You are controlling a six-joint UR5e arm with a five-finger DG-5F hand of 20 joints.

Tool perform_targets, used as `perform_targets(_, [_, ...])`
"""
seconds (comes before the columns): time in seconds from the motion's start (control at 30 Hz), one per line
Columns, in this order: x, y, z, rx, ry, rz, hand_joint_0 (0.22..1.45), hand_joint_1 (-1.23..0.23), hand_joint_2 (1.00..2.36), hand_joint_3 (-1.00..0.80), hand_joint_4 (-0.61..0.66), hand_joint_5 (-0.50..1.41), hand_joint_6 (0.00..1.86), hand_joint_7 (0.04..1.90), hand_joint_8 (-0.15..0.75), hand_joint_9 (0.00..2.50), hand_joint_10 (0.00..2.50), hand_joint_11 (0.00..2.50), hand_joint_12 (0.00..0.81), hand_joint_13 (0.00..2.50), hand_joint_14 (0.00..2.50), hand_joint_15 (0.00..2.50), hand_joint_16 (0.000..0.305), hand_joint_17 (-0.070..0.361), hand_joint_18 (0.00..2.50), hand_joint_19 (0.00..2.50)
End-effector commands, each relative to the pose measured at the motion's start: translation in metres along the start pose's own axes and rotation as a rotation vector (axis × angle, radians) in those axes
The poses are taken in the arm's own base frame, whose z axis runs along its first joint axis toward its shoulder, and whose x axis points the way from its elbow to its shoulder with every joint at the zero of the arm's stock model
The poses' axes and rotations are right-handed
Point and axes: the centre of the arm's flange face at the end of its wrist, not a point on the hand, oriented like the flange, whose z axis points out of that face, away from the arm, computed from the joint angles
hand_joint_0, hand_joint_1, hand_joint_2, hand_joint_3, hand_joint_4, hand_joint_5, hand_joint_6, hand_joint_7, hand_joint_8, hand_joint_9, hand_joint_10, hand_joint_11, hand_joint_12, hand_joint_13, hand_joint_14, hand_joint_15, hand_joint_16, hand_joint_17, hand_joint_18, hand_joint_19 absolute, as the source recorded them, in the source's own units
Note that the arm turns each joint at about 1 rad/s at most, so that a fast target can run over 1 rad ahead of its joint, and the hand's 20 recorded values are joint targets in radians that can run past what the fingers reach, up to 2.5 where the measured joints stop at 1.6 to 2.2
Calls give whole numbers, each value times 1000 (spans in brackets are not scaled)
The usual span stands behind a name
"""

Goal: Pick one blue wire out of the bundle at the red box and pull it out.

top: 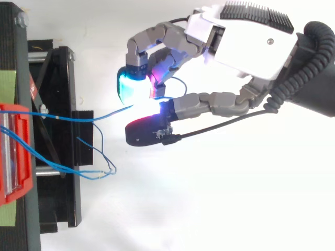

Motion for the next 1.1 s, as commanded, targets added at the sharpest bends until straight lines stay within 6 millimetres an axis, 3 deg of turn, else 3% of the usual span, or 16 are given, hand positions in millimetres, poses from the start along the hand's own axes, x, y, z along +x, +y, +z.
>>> perform_targets(0.0, [0, -1, -1, 9, 3, 30, 553, -656, 1003, -464, 269, -175, 863, 1003, 412, 885, 17, 705, 485, 772, 13, 374, 65, 145, 837, 495])
perform_targets(0.33, [2, -2, -4, 24, 16, 60, 605, -666, 1013, -342, 254, -169, 871, 1153, 413, 901, 17, 707, 480, 779, 15, 366, 63, 141, 840, 484])
perform_targets(0.63, [0, -1, -6, 39, 22, 89, 613, -715, 1018, -245, 190, -177, 923, 1090, 404, 896, 19, 719, 477, 778, 15, 367, 63, 141, 841, 476])
perform_targets(1.07, [-17, 28, -29, 66, 49, 77, 597, -740, 1021, -34, 50, -142, 933, 1155, 421, 967, 18, 714, 495, 797, 13, 363, 67, 150, 875, 462])
